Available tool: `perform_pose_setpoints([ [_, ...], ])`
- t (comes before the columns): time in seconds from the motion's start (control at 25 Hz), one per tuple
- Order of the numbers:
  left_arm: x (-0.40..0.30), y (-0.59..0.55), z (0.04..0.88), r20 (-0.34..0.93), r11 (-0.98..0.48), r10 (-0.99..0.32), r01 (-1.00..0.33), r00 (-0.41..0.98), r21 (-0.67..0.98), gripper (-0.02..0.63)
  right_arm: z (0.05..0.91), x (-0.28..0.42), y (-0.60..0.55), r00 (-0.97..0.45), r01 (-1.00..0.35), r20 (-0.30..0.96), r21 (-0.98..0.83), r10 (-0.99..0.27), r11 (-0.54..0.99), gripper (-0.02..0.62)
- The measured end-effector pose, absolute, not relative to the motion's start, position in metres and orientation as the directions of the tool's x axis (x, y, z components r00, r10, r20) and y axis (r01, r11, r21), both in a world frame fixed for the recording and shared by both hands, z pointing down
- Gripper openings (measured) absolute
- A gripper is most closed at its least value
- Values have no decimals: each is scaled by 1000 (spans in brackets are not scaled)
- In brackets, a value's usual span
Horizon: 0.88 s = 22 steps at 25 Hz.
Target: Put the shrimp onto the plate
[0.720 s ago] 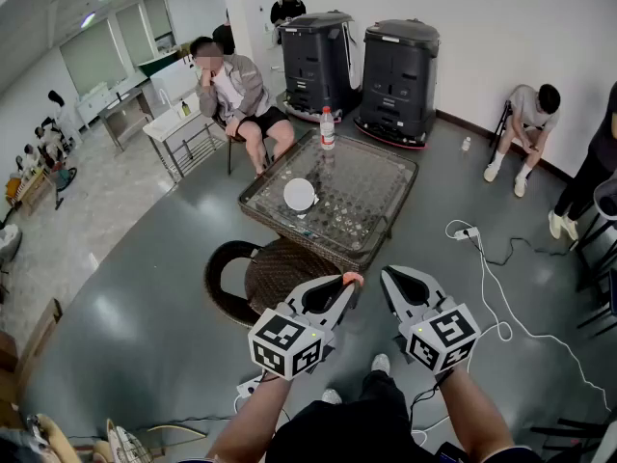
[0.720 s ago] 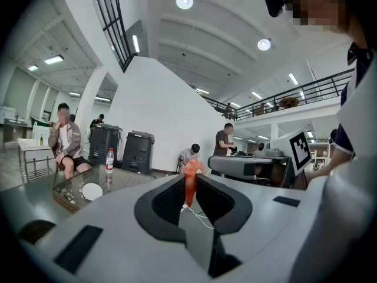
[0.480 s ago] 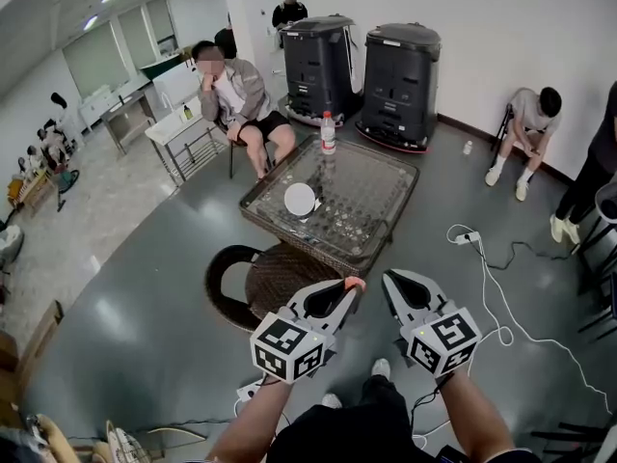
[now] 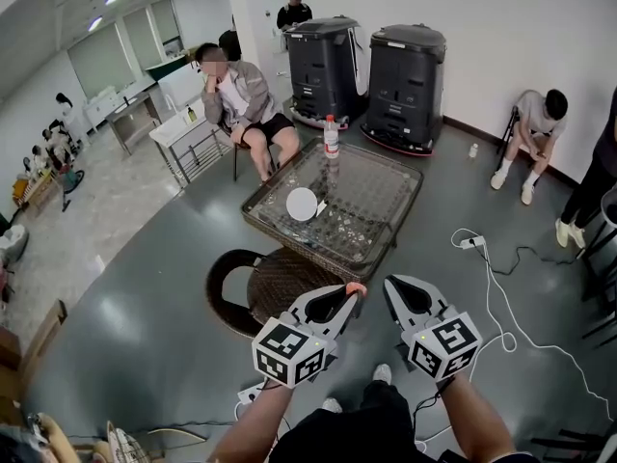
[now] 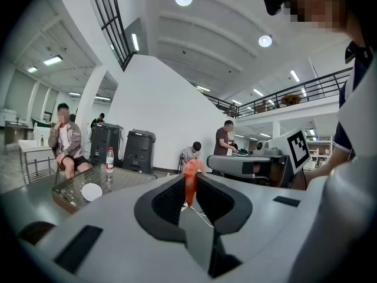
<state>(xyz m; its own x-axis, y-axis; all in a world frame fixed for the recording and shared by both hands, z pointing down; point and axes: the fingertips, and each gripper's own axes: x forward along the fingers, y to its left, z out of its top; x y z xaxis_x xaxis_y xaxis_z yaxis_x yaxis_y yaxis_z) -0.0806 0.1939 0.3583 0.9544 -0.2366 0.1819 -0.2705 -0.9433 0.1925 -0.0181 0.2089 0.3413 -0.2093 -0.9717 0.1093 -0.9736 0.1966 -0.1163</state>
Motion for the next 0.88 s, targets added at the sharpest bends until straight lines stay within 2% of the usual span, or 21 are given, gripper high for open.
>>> perform_pose_setpoints([
  [0.24, -61, 180, 366, 197, -935, -254, -293, 947, 202, 63, 350, 4, 196, -221, -968, 119, -144, -968, 204, 5],
  [0.88, 39, 123, 391, 273, -888, -348, -409, 897, 212, 63, 364, 116, 135, -314, -937, 120, -199, -942, 287, 5],
])
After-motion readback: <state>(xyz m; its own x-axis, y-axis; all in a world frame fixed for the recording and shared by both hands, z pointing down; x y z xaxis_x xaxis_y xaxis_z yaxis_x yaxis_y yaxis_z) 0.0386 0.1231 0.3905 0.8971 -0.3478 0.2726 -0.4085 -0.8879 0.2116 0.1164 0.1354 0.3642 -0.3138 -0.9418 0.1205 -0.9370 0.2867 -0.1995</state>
